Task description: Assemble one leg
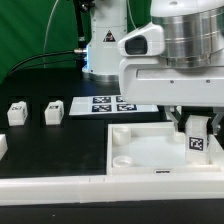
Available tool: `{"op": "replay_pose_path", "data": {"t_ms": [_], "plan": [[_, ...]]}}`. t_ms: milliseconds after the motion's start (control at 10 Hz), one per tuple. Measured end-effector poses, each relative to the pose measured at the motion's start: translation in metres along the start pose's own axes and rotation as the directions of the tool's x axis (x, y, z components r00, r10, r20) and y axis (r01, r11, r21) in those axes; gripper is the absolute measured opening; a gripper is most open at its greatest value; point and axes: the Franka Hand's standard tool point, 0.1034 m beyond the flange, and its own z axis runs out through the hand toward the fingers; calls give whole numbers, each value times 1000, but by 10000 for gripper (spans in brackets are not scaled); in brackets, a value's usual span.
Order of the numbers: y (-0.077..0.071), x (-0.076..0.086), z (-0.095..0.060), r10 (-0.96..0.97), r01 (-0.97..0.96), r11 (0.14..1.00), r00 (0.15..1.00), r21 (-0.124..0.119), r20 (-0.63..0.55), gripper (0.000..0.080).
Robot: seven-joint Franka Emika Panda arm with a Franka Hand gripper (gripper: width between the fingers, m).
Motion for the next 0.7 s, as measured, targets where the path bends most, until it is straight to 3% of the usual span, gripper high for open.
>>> {"op": "replay_pose_path", "data": {"t_ms": [300,400,700], "plan": [[0,1,0,376,-376,927,927,15,6,294],[-1,3,0,463,-463,886,886,33,2,294],[-1,2,0,661,-661,749,750,40,13,294]]}}
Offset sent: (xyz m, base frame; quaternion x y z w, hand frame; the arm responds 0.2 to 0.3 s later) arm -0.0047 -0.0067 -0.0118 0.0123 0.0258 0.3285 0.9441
